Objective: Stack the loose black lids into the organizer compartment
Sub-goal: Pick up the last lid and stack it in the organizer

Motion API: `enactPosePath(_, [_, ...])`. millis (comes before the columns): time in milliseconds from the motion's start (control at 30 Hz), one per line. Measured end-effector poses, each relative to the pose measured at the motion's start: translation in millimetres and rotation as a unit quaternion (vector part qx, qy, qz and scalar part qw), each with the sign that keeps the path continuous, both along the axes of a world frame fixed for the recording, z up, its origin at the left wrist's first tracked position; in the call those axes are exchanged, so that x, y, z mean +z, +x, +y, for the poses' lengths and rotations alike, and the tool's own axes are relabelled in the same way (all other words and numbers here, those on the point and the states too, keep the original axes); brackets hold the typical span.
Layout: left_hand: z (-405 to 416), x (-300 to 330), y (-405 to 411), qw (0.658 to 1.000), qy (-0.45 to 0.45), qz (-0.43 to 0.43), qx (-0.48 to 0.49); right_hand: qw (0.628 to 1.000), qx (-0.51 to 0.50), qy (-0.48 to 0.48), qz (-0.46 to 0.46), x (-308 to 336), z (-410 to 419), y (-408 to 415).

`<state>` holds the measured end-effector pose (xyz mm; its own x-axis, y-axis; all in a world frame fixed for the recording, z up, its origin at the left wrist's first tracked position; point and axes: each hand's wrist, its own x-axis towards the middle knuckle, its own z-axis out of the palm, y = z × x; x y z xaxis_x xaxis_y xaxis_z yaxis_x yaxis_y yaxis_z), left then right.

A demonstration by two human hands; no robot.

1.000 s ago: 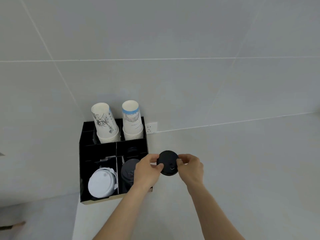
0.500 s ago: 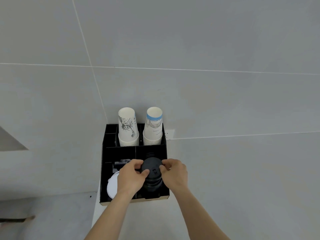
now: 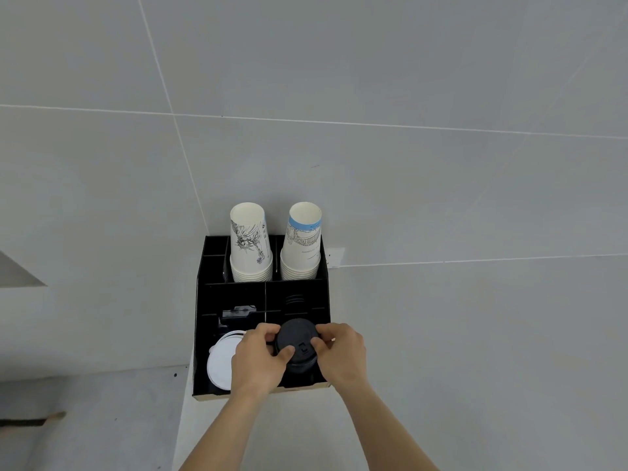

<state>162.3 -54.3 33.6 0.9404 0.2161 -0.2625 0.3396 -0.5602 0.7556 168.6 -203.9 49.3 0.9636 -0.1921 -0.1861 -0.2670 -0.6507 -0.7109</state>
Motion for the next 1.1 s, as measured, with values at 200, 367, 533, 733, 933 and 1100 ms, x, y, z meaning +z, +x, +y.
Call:
enactPosePath(200, [-1.6, -3.2, -4.6, 0.999, 0.029, -0.033, -0.012, 0.998, -0.038, 0.04, 0.001, -7.7, -2.0, -2.2])
enactPosePath(367, [-2.2, -7.5, -11.0, 0.997, 0.033, -0.062, -0.015, 0.993, -0.078, 0.093, 0.0, -12.9, -1.8, -7.6])
enactPosePath(533, [-3.2, -12.4, -15.7, 0.996, 0.046, -0.077, -0.022, 0.992, -0.084, 0.095, -0.024, -19.6, -2.6, -17.9])
enactPosePath(733, [-0.7, -11.9, -9.0, 0.998, 0.034, -0.05, -0.025, 0.998, -0.049, 0.021, -0.045, -16.5, -0.8, -14.4])
enactPosePath(933, [0.3, -5.9, -9.1, 0.997, 0.047, -0.048, -0.032, 0.997, -0.015, -0.056, -0.057, -9.7, -1.3, -16.1])
enactPosePath(1100, [6.7, 7.5, -10.6, 0.996, 0.045, -0.071, -0.026, 0.991, -0.017, -0.096, -0.095, 7.6, -7.0, -16.0])
